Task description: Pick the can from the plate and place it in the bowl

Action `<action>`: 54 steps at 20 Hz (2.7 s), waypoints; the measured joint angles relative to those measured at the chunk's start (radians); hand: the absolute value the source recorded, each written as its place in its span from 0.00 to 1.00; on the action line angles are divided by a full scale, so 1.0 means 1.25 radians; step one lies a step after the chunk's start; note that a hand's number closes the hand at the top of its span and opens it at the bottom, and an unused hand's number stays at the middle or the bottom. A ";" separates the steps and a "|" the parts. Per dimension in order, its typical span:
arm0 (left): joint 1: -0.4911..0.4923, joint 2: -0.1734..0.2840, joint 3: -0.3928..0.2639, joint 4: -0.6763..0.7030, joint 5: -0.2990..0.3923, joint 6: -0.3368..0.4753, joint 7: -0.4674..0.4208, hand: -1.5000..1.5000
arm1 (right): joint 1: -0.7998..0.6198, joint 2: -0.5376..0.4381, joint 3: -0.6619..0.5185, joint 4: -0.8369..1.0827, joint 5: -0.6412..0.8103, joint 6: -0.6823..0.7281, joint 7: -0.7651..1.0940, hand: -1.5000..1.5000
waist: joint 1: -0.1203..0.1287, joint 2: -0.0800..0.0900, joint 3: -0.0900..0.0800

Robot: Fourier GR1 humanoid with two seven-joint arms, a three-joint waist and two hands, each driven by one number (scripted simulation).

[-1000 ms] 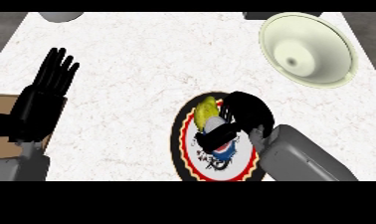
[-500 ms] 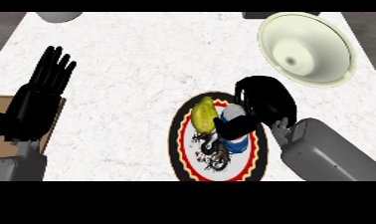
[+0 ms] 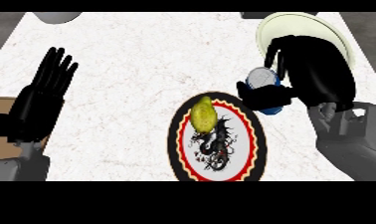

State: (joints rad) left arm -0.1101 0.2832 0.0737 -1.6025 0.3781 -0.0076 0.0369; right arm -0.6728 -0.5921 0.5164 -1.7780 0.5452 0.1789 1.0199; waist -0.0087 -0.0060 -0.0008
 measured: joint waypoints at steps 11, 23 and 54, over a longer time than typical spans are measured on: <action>0.007 -0.002 0.009 -0.024 0.003 -0.018 0.013 0.50 | -0.019 -0.057 -0.212 0.082 0.041 -0.008 -0.050 1.00 | 0.010 0.005 0.000; -0.032 -0.022 0.004 0.000 -0.020 -0.018 0.016 0.50 | -0.081 -0.030 -0.380 0.508 0.074 -0.177 -0.376 1.00 | 0.024 0.011 0.001; -0.058 -0.030 0.014 0.027 -0.028 -0.038 0.008 0.50 | -0.261 -0.024 -0.777 1.165 -0.193 -0.290 -0.926 0.00 | 0.044 0.022 0.004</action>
State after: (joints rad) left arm -0.1822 0.2452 0.0909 -1.5685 0.3425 -0.0547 0.0471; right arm -0.9985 -0.6217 -0.4552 -0.3223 0.3035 -0.1833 -0.1373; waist 0.0467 0.0213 0.0042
